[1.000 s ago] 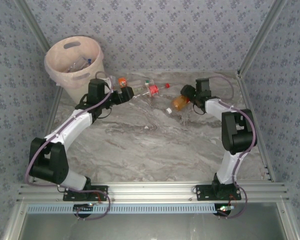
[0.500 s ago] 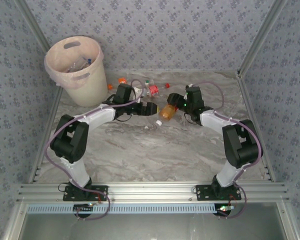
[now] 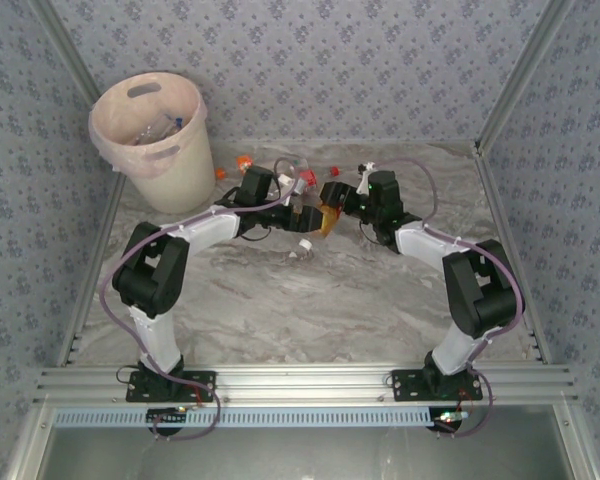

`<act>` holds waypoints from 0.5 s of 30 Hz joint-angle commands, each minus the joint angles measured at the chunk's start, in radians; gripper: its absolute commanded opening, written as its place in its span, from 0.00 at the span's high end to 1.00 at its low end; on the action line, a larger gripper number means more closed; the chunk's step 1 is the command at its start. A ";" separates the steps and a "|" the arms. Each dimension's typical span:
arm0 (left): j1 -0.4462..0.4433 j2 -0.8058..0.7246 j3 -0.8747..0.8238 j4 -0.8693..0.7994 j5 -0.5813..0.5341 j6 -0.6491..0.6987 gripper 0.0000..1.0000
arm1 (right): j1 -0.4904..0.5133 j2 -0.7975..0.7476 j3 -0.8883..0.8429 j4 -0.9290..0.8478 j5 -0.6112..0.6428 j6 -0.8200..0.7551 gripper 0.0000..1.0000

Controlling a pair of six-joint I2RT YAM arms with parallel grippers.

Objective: Put the plastic bottles in the bin

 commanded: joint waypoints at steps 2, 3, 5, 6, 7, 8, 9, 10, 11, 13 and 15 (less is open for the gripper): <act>-0.013 0.002 0.014 0.053 0.074 0.040 0.02 | 0.018 -0.033 0.013 0.046 -0.055 0.016 0.52; -0.014 0.004 0.011 0.063 0.090 0.038 0.02 | 0.018 -0.033 0.014 0.048 -0.053 0.019 0.52; -0.015 0.004 0.004 0.078 0.115 0.037 0.03 | 0.021 -0.033 0.016 0.047 -0.053 0.020 0.52; -0.016 0.004 0.002 0.084 0.127 0.037 0.05 | 0.023 -0.034 0.018 0.046 -0.053 0.020 0.52; -0.014 0.004 0.000 0.085 0.136 0.039 0.07 | 0.024 -0.034 0.019 0.043 -0.054 0.020 0.52; -0.014 0.004 0.002 0.085 0.145 0.041 0.11 | 0.024 -0.034 0.021 0.043 -0.055 0.020 0.52; -0.016 0.006 0.004 0.083 0.157 0.045 0.14 | 0.026 -0.037 0.022 0.040 -0.057 0.020 0.52; -0.016 0.006 0.006 0.074 0.162 0.053 0.16 | 0.026 -0.038 0.024 0.037 -0.056 0.020 0.51; -0.016 0.006 0.013 0.057 0.163 0.066 0.18 | 0.026 -0.040 0.027 0.034 -0.057 0.021 0.52; -0.017 0.007 0.028 0.017 0.161 0.091 0.22 | 0.028 -0.044 0.033 0.031 -0.062 0.021 0.51; -0.016 0.005 0.041 -0.018 0.150 0.112 0.26 | 0.028 -0.054 0.037 0.032 -0.076 0.020 0.50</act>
